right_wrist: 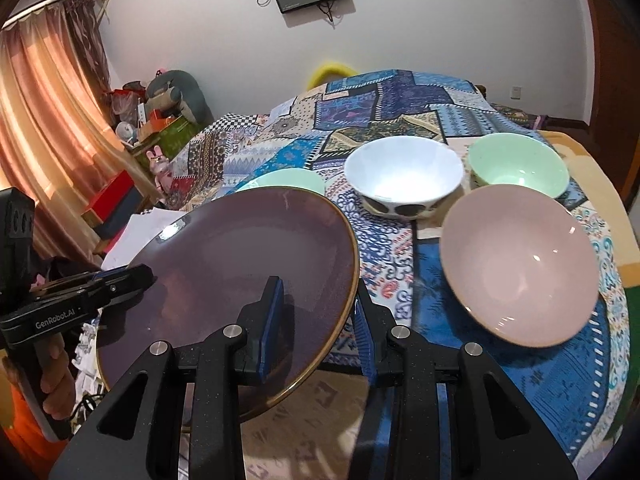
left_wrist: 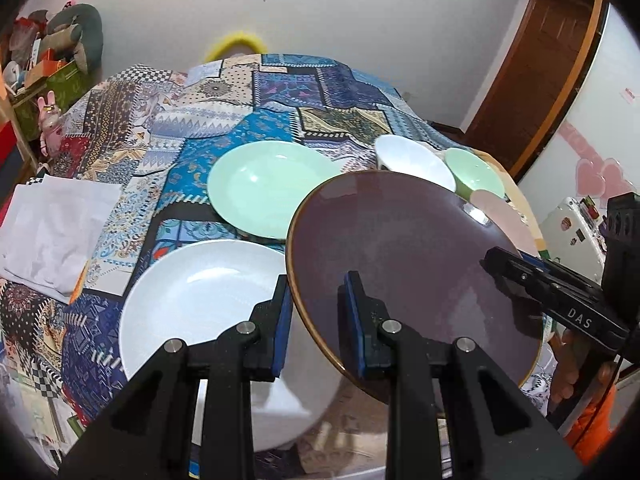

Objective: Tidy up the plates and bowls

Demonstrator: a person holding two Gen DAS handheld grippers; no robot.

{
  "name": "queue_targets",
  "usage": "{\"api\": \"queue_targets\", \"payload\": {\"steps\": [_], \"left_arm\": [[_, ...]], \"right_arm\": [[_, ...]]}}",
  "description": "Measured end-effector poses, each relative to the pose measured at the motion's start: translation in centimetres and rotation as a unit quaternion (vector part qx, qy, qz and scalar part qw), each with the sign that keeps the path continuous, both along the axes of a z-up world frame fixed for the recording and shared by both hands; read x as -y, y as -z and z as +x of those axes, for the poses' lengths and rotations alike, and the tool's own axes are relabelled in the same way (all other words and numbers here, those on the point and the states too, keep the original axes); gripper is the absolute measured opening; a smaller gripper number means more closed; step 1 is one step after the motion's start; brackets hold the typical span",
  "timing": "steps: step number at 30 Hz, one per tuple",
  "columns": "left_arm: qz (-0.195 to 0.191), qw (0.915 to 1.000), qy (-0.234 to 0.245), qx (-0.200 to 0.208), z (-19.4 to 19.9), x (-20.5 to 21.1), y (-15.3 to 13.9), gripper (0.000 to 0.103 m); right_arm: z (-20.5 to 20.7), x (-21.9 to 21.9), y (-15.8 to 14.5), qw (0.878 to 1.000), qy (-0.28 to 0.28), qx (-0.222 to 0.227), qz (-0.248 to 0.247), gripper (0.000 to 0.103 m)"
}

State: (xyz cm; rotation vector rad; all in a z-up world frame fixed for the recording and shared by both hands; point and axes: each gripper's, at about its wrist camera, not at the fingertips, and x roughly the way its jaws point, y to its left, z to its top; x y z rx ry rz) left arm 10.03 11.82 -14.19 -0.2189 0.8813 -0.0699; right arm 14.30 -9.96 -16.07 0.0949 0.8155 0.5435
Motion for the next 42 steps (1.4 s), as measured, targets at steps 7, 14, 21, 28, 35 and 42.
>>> {"api": "queue_targets", "payload": {"steps": [7,14,21,28,35,42], "left_arm": [[-0.001,0.9998,0.014,-0.01,-0.1,2.3,0.3,0.025],[-0.004,0.9992,0.03,-0.027,-0.1,4.0,1.2,0.025],[-0.001,0.9979,0.038,-0.053,0.1,4.9,2.9,0.025],[-0.011,0.996,0.044,-0.078,0.9,5.6,4.8,0.025],[-0.009,0.9937,0.053,-0.098,2.2,6.4,6.4,0.025],[0.002,0.9931,0.053,-0.105,2.8,6.8,7.4,0.025]], "right_arm": [[-0.5,2.0,0.5,1.0,0.013,-0.005,0.003,0.031],[-0.9,3.4,1.6,0.999,0.023,-0.023,0.002,0.031],[-1.0,4.2,3.1,0.999,0.025,-0.046,0.001,0.031],[-0.6,5.3,4.4,0.997,0.035,-0.063,0.0,0.031],[-0.2,5.9,5.5,0.996,0.04,-0.076,-0.003,0.031],[0.2,6.0,6.0,0.996,0.042,-0.08,-0.007,0.031]]}}
